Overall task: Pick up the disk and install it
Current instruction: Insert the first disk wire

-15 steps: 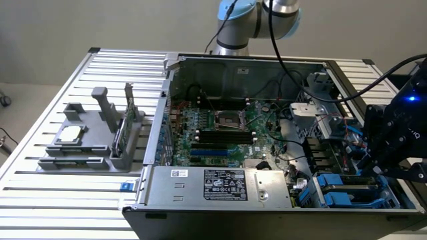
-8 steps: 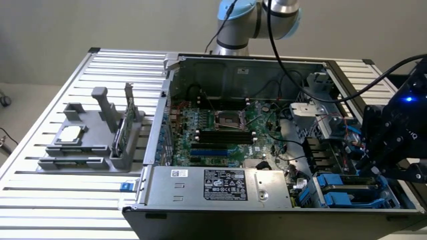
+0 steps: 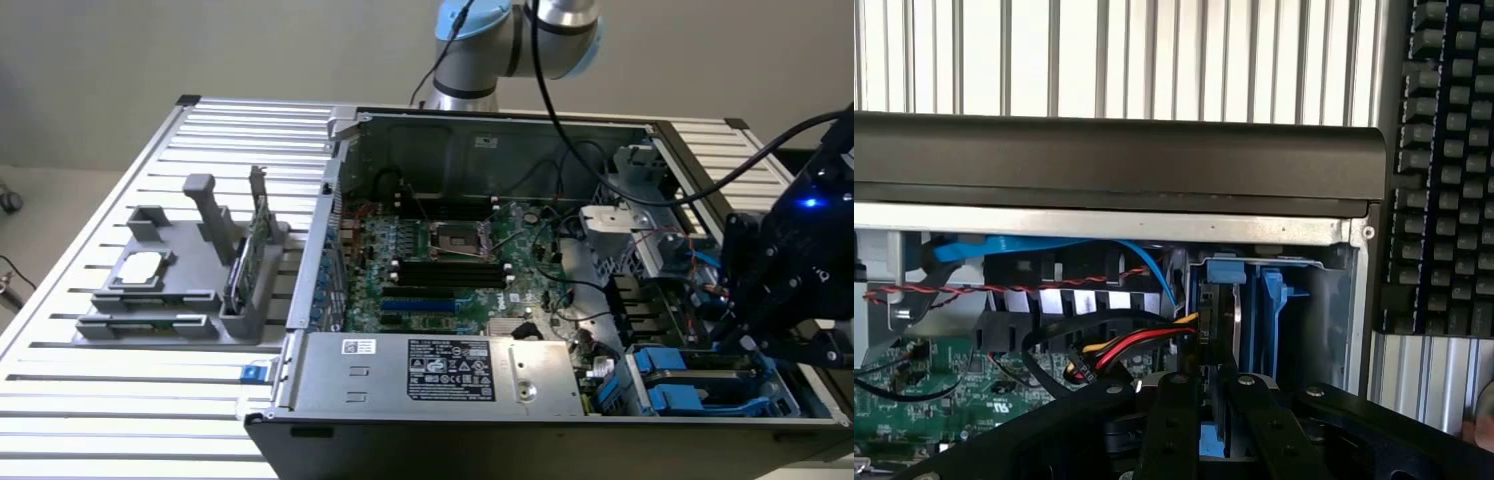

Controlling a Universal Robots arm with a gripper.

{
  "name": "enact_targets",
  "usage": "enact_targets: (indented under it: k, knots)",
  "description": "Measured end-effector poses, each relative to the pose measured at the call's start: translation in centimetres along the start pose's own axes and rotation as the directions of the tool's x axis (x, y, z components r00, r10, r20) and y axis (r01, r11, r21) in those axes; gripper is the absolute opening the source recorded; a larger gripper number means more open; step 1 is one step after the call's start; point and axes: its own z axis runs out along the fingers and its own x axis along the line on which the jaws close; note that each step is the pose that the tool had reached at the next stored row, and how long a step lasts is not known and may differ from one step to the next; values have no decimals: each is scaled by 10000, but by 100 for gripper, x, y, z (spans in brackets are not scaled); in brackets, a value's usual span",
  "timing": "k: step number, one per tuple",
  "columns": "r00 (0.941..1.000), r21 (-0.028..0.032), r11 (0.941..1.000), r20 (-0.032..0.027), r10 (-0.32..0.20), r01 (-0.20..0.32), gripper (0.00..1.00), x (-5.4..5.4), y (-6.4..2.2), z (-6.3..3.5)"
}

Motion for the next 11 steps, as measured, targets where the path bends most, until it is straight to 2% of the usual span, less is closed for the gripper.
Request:
enact_targets:
  k: [7, 11]
  knots:
    - [10000, -20, 10000, 0, 0, 0, 17, -3, -12, 6]
    - [10000, -53, 10000, 1, 0, 0, 17, -4, -12, 13]
